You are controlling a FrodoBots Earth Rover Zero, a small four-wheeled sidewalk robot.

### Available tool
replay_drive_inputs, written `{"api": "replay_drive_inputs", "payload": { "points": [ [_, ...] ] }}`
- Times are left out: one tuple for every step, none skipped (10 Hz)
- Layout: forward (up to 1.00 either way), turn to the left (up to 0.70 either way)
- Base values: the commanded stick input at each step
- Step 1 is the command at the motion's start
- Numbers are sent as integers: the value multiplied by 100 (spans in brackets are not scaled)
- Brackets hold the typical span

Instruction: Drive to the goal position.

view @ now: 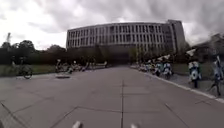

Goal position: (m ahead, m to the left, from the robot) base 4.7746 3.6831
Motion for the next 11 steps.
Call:
{"api": "replay_drive_inputs", "payload": {
  "points": [
    [70,0],
    [70,0],
    [70,0],
    [70,0],
    [70,0],
    [70,0],
    [70,0],
    [70,0],
    [70,0],
    [70,0],
    [70,0]
  ]
}}
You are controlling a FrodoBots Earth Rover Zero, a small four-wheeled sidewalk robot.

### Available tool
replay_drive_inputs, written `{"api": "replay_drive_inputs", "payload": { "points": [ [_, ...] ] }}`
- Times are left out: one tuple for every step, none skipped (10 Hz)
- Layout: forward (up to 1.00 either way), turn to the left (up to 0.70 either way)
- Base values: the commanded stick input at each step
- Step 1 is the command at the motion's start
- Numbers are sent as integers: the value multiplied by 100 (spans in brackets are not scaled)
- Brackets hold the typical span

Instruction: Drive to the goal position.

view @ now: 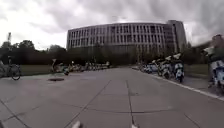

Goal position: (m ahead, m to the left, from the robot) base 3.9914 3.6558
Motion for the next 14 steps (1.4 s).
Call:
{"api": "replay_drive_inputs", "payload": {
  "points": [
    [70,0],
    [70,-6],
    [70,-27],
    [70,-27],
    [70,-11],
    [70,0],
    [70,0],
    [70,0],
    [70,0],
    [70,0],
    [70,0],
    [70,0],
    [70,0],
    [70,0]
  ]
}}
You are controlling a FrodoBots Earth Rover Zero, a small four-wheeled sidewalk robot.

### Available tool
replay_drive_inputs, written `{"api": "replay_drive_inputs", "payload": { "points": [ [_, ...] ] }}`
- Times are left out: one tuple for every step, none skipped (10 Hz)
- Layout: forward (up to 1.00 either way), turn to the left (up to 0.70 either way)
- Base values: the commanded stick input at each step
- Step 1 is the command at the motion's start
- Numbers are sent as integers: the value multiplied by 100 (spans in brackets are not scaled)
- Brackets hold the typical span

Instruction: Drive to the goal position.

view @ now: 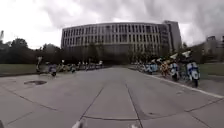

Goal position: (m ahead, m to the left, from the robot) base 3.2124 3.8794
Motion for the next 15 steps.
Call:
{"api": "replay_drive_inputs", "payload": {
  "points": [
    [70,0],
    [70,0],
    [70,0],
    [70,0],
    [70,0],
    [70,0],
    [70,0],
    [70,0],
    [70,0],
    [70,0],
    [70,0],
    [70,0],
    [70,0],
    [70,0],
    [70,0]
  ]
}}
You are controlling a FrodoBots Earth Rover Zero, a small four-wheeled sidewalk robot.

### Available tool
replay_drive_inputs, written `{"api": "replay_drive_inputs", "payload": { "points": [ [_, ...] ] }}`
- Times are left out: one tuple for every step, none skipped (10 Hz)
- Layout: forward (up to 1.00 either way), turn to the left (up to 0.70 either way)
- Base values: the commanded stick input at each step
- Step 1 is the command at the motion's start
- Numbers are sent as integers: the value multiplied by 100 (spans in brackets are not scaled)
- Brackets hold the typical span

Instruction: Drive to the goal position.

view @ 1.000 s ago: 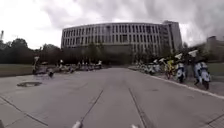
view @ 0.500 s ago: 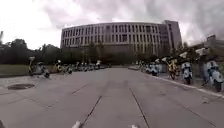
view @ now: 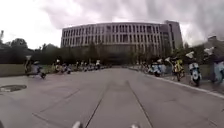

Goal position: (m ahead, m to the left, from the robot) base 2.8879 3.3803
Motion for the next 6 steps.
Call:
{"api": "replay_drive_inputs", "payload": {
  "points": [
    [70,0],
    [70,0],
    [70,0],
    [70,0],
    [59,0],
    [38,0]
  ]
}}
